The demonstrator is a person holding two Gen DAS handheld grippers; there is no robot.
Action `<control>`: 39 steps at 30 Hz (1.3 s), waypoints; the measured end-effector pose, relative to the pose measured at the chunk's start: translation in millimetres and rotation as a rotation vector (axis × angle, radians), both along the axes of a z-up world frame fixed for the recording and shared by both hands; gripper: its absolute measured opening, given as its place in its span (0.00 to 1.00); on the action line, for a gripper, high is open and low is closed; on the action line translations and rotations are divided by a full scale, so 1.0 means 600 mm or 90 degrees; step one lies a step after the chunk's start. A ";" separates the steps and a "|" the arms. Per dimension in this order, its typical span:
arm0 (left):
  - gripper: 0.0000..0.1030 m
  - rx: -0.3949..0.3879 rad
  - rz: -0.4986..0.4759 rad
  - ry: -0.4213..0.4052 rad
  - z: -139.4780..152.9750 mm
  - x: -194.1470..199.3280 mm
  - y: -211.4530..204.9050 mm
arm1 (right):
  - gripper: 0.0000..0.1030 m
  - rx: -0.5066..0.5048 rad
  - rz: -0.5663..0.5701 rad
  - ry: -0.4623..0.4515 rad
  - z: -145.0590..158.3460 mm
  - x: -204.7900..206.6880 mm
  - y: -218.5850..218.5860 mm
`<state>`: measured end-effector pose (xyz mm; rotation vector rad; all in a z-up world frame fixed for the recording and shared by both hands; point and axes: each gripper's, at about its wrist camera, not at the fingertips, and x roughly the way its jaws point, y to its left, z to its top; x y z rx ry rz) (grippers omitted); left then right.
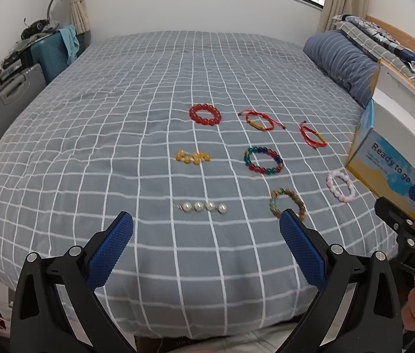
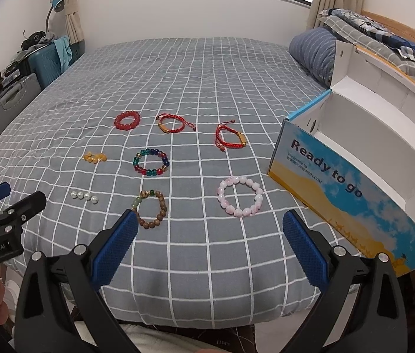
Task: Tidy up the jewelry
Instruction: 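Grasp the yellow bead strand with the left tool while the right tool grasps the pink-white bracelet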
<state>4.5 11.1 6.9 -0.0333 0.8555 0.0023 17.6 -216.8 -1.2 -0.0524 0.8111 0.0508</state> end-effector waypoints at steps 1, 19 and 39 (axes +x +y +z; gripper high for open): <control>0.94 0.001 0.004 0.002 -0.001 0.007 0.004 | 0.92 -0.001 -0.002 0.002 -0.001 0.008 0.000; 0.94 -0.012 0.014 0.079 -0.089 0.210 0.054 | 0.82 -0.023 0.005 0.103 -0.082 0.182 0.030; 0.75 0.009 -0.001 0.124 -0.171 0.285 0.048 | 0.46 0.018 -0.018 0.245 -0.181 0.229 -0.009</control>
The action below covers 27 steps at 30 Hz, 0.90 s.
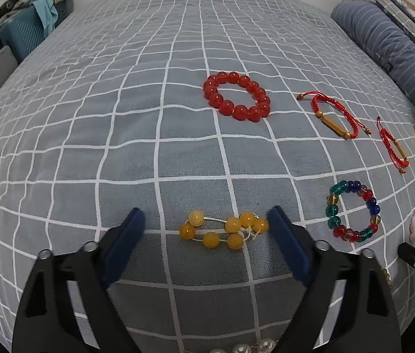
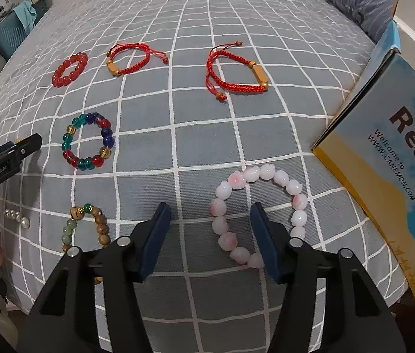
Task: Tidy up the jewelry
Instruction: 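Grasp the yellow bead strand with the left tool while the right tool grasps the pink-white bracelet, then carry the yellow strand and pink-white bracelet with both tools into the white box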
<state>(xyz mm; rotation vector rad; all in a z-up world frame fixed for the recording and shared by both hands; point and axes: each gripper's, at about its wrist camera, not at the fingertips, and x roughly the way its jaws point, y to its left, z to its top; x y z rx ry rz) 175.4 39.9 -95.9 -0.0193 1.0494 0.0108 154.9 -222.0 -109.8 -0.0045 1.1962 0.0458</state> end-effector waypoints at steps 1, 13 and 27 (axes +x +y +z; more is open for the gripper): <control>0.69 -0.001 -0.001 0.001 0.001 0.005 0.000 | 0.40 0.004 -0.002 0.001 0.000 0.000 0.000; 0.09 -0.022 -0.007 0.010 0.027 -0.007 0.002 | 0.10 0.008 0.002 -0.007 0.011 -0.009 0.004; 0.09 -0.037 -0.031 -0.011 0.077 -0.037 -0.014 | 0.10 0.018 0.004 -0.057 0.057 -0.034 -0.010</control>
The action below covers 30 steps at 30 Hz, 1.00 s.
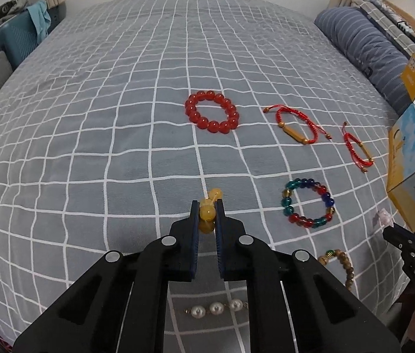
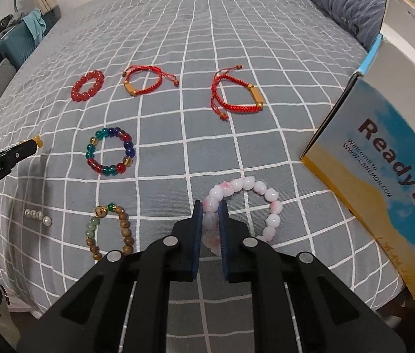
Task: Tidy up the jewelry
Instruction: 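Carry the yellow strand and pink-white bracelet with both tools into the white box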
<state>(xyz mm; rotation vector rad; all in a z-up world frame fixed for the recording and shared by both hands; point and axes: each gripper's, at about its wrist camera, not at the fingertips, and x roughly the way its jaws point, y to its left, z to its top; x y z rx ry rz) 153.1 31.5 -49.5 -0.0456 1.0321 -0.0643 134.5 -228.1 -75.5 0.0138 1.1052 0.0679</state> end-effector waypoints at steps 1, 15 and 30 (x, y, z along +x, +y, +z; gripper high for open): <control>0.09 -0.001 -0.002 -0.002 0.005 -0.003 -0.001 | 0.10 0.001 0.000 -0.005 0.003 -0.002 -0.001; 0.09 0.005 -0.015 -0.043 0.070 -0.048 -0.016 | 0.10 0.013 0.004 -0.070 0.053 -0.032 -0.009; 0.09 0.003 -0.028 -0.070 0.114 -0.076 -0.041 | 0.10 0.028 0.010 -0.132 0.107 -0.045 -0.013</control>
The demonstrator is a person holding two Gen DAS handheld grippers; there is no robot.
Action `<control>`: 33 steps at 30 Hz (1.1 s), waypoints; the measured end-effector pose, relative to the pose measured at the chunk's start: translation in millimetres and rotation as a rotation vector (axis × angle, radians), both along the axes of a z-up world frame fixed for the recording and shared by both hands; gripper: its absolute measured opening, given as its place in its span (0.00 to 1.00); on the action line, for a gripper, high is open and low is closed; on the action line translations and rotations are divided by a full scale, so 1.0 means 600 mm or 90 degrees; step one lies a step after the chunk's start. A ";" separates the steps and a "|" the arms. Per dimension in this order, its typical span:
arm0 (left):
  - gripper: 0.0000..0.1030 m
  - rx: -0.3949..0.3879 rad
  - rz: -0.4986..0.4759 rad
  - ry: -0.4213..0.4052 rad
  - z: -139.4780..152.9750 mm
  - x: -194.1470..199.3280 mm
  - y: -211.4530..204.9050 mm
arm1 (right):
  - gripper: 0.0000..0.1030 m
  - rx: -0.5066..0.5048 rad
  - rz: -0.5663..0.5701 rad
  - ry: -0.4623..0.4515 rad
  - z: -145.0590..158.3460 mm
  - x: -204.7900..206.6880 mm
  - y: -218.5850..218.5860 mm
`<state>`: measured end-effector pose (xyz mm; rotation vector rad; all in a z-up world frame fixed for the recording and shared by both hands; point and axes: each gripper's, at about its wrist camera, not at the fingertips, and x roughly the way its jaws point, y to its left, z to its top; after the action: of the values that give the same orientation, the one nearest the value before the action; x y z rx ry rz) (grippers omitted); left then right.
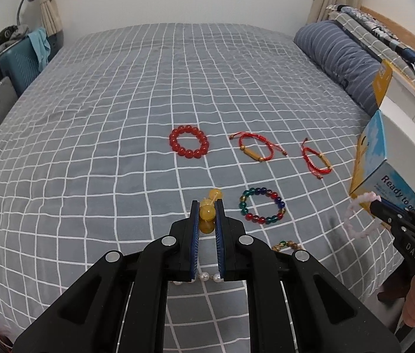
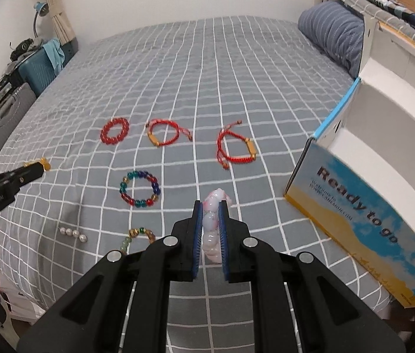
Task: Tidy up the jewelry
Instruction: 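Carry the yellow strand and pink-white bracelet with both tools into the white box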
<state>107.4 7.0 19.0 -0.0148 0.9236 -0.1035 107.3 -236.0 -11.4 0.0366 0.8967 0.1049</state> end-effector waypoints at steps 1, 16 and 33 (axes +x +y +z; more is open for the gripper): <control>0.09 -0.001 -0.001 -0.002 0.002 -0.002 -0.002 | 0.10 0.000 0.000 -0.006 0.005 -0.002 -0.001; 0.09 0.000 -0.034 -0.023 0.045 0.006 -0.048 | 0.10 -0.002 -0.022 -0.068 0.062 0.001 -0.036; 0.09 -0.030 -0.169 -0.041 0.091 0.081 -0.212 | 0.10 -0.031 -0.135 -0.141 0.147 0.007 -0.164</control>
<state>156.2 -120.2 73.4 0.0680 0.8555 -0.3705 111.3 -334.4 76.7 0.0735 0.6695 -0.1098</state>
